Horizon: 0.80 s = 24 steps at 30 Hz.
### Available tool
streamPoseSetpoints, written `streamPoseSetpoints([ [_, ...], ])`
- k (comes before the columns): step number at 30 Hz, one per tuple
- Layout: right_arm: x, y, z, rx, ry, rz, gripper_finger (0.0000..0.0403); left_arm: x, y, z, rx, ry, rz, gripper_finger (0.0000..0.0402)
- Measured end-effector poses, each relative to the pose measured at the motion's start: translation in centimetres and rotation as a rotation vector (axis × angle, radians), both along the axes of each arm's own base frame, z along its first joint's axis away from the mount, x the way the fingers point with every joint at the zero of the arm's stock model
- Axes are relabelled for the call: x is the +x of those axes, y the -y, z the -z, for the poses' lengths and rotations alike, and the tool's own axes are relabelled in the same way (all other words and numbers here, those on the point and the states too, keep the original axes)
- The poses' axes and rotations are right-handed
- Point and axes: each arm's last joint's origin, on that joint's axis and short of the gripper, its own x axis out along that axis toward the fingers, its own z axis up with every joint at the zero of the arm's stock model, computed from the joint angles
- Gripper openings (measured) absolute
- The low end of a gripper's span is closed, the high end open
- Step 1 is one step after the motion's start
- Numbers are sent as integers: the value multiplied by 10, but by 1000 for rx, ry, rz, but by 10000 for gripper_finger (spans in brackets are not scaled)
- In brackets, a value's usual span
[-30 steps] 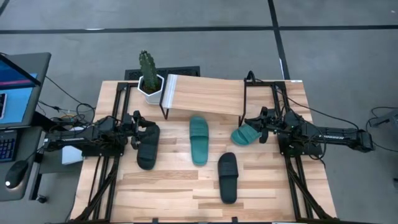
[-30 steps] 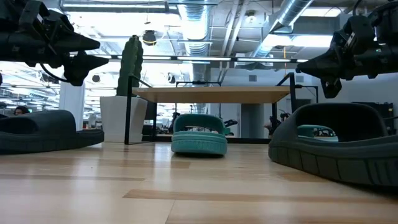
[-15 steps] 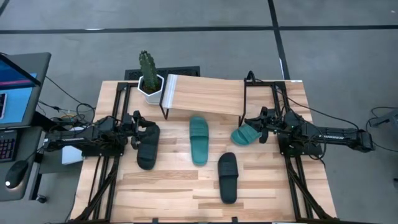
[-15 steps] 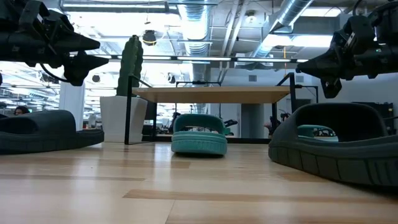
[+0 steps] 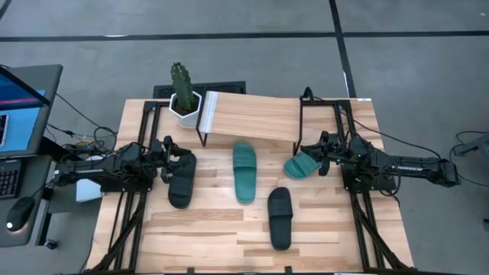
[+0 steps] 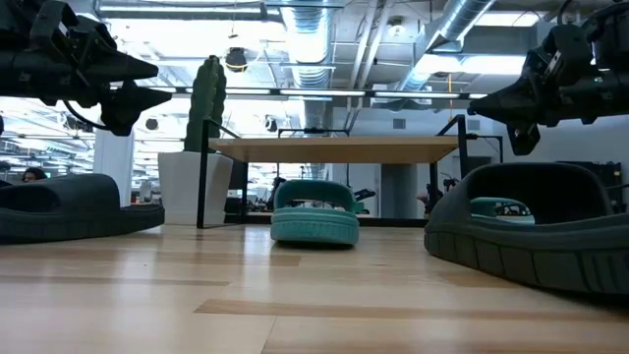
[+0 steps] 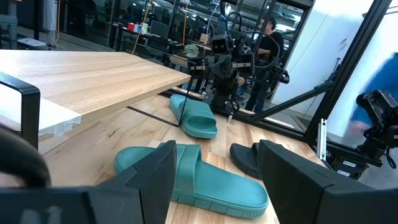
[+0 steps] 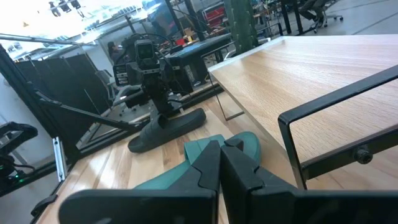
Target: Pick and place slides into the shelf
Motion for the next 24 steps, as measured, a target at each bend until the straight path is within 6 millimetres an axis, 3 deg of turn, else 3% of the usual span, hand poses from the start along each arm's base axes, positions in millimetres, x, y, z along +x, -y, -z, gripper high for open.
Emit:
streamPoseSetpoints([
  [18,0,0,0,0,0,0,0,0,0,-2,-26,22,-5,212],
  [24,0,0,0,0,0,0,0,-1,4,-8,-87,39,150,212],
])
